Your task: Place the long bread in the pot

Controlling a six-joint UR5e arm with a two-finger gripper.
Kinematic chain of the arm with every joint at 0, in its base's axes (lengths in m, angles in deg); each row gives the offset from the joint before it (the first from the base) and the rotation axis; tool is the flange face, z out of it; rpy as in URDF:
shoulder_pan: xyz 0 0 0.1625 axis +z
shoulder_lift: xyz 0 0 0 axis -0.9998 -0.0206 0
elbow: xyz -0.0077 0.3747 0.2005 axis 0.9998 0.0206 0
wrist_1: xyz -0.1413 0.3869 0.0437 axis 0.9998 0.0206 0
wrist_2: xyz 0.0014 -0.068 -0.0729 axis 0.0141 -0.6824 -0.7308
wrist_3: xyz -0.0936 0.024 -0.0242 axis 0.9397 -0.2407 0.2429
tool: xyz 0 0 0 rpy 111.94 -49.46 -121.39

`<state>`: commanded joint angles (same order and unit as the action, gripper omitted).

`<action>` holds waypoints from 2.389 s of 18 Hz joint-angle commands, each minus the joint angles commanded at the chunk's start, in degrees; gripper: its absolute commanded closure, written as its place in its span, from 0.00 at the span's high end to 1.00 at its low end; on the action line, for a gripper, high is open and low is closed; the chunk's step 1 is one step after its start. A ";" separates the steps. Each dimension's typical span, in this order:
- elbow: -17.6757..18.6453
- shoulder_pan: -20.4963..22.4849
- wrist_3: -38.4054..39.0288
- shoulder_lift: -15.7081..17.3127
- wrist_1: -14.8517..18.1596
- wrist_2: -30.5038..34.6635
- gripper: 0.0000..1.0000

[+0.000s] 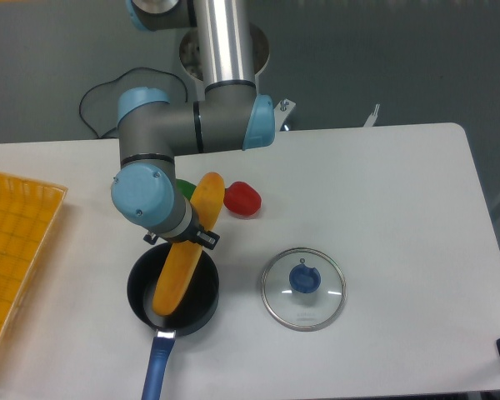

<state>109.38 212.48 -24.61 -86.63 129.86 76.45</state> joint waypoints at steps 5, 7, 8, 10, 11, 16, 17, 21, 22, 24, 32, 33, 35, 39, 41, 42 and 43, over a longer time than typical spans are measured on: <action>0.00 0.00 0.17 -0.09 0.00 0.00 0.57; 0.00 -0.09 1.22 -0.61 -0.70 0.09 0.57; 0.00 -0.09 1.75 -0.70 -0.88 0.09 0.57; 0.00 -0.35 1.76 -0.70 -0.88 0.09 0.57; 0.00 -0.35 1.76 -0.62 -0.79 0.09 0.57; 0.00 -0.35 1.58 -0.62 -0.79 0.18 0.68; 0.00 -0.35 1.50 -0.53 -0.88 0.18 0.68; 0.18 -0.44 1.49 -0.44 -0.88 0.26 0.72; 0.18 -0.44 1.41 -0.44 -0.79 0.70 0.77; 0.18 -0.44 1.23 -0.62 -0.62 1.32 0.97; -0.52 -0.18 1.23 0.70 -0.97 0.79 1.00; -0.70 -0.09 1.23 1.05 -1.40 0.62 1.00; -0.79 0.17 1.23 1.93 -3.15 0.53 1.00; -0.88 1.40 0.62 3.51 -4.57 -0.96 1.00; -1.40 1.93 -0.35 3.95 -4.57 -1.32 1.00; -1.41 2.02 -0.87 4.04 -4.57 -1.41 1.00; -1.41 2.11 -1.23 4.39 -4.57 -1.32 1.00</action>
<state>107.97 214.59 -25.84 -82.24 125.29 75.13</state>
